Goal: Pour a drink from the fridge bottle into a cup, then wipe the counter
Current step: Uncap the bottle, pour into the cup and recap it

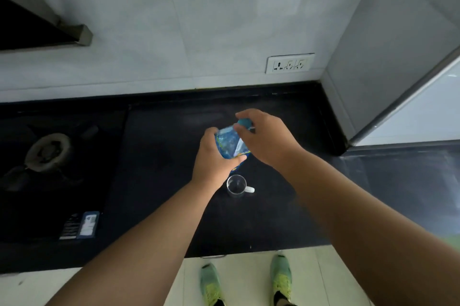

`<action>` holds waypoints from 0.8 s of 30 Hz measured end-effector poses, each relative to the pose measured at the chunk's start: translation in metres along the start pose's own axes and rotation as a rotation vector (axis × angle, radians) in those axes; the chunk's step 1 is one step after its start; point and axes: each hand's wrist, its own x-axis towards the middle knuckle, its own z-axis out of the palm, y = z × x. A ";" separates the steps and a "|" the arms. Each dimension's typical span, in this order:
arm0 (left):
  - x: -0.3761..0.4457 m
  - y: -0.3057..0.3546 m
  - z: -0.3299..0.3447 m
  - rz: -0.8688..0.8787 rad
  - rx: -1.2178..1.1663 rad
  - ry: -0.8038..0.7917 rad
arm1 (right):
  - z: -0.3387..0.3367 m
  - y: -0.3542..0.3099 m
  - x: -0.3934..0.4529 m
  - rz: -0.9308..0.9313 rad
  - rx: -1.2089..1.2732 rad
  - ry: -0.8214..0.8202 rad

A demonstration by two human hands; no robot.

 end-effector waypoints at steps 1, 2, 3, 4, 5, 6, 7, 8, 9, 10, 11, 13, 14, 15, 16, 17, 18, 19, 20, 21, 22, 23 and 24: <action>-0.008 0.006 -0.004 0.043 0.012 0.057 | -0.008 -0.006 -0.003 -0.024 -0.016 0.026; -0.015 0.013 -0.009 0.086 0.023 0.118 | -0.017 -0.013 -0.006 -0.050 -0.042 0.046; -0.021 0.021 -0.016 0.124 0.029 0.178 | -0.025 -0.022 -0.010 -0.078 -0.074 0.063; -0.027 0.030 -0.023 0.156 0.030 0.231 | -0.033 -0.033 -0.014 -0.109 -0.105 0.081; -0.032 0.040 -0.032 0.188 0.026 0.276 | -0.040 -0.044 -0.019 -0.138 -0.133 0.106; -0.036 0.050 -0.042 0.218 0.015 0.313 | -0.047 -0.055 -0.023 -0.155 -0.163 0.133; -0.040 0.060 -0.052 0.245 -0.008 0.340 | -0.055 -0.067 -0.028 -0.151 -0.201 0.165; -0.045 0.070 -0.063 0.271 -0.027 0.358 | -0.063 -0.078 -0.032 -0.123 -0.256 0.201; -0.050 0.080 -0.074 0.305 -0.028 0.369 | -0.071 -0.090 -0.037 -0.078 -0.320 0.231; -0.055 0.091 -0.084 0.341 0.000 0.378 | -0.079 -0.099 -0.040 -0.033 -0.364 0.241; -0.060 0.102 -0.094 0.370 0.042 0.379 | -0.087 -0.109 -0.043 -0.004 -0.381 0.234; -0.071 0.123 -0.110 0.371 0.111 0.351 | -0.102 -0.125 -0.048 0.006 -0.391 0.211; -0.075 0.132 -0.117 0.363 0.135 0.329 | -0.109 -0.131 -0.050 -0.002 -0.398 0.202; -0.079 0.140 -0.124 0.355 0.145 0.298 | -0.115 -0.136 -0.053 -0.012 -0.395 0.197; -0.082 0.147 -0.131 0.343 0.116 0.248 | -0.120 -0.140 -0.055 -0.026 -0.374 0.203; -0.085 0.152 -0.139 0.329 0.053 0.178 | -0.126 -0.144 -0.060 -0.045 -0.349 0.221; -0.087 0.156 -0.146 0.319 -0.012 0.097 | -0.130 -0.147 -0.065 -0.068 -0.336 0.240; -0.089 0.160 -0.153 0.314 -0.072 0.014 | -0.135 -0.151 -0.072 -0.095 -0.336 0.262; -0.091 0.163 -0.159 0.314 -0.128 -0.070 | -0.138 -0.153 -0.078 -0.136 -0.347 0.282; -0.092 0.165 -0.166 0.317 -0.197 -0.156 | -0.140 -0.153 -0.083 -0.209 -0.354 0.299; -0.093 0.168 -0.172 0.319 -0.269 -0.245 | -0.142 -0.150 -0.087 -0.344 -0.360 0.311; -0.094 0.171 -0.179 0.318 -0.330 -0.344 | -0.145 -0.148 -0.092 -0.537 -0.372 0.318; -0.096 0.173 -0.184 0.318 -0.359 -0.431 | -0.151 -0.144 -0.095 -0.720 -0.409 0.311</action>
